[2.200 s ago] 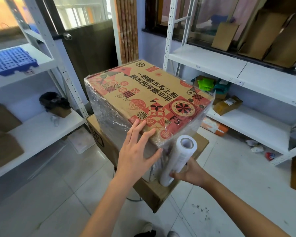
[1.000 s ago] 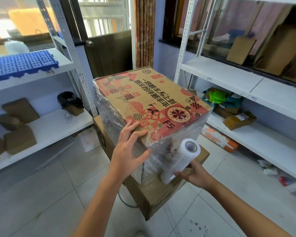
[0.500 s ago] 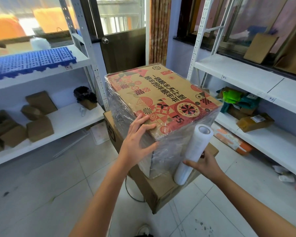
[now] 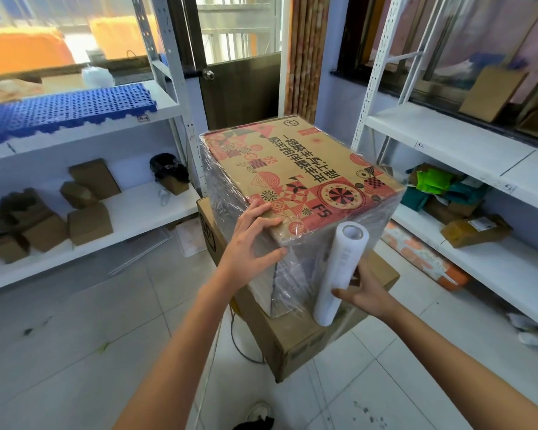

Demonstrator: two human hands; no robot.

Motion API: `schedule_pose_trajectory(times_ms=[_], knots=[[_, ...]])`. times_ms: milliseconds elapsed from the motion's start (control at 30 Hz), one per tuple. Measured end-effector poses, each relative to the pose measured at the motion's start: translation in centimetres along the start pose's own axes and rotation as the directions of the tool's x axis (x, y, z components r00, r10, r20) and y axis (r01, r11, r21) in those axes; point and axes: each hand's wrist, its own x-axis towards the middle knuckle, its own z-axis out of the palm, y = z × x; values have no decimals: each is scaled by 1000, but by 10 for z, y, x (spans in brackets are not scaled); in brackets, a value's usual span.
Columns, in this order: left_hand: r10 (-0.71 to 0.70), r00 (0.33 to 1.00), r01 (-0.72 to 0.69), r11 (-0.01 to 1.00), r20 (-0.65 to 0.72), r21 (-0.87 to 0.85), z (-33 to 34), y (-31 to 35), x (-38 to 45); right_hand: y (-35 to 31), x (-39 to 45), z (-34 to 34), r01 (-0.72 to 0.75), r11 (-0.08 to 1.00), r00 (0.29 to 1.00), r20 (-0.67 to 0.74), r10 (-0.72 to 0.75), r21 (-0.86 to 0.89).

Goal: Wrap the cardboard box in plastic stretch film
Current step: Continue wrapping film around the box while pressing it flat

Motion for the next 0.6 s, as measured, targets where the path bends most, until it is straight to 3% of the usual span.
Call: schedule_pose_trajectory(times_ms=[367,600], knots=[[-30,1000,30,999,-6,-11,5,2,-3,2,-3,-3,13,1000,1000,15,-12,-6],[-32,999,32,998,-14,-59,2,2,-4,7,-3,0,-3,1000,998,-60,4,13]])
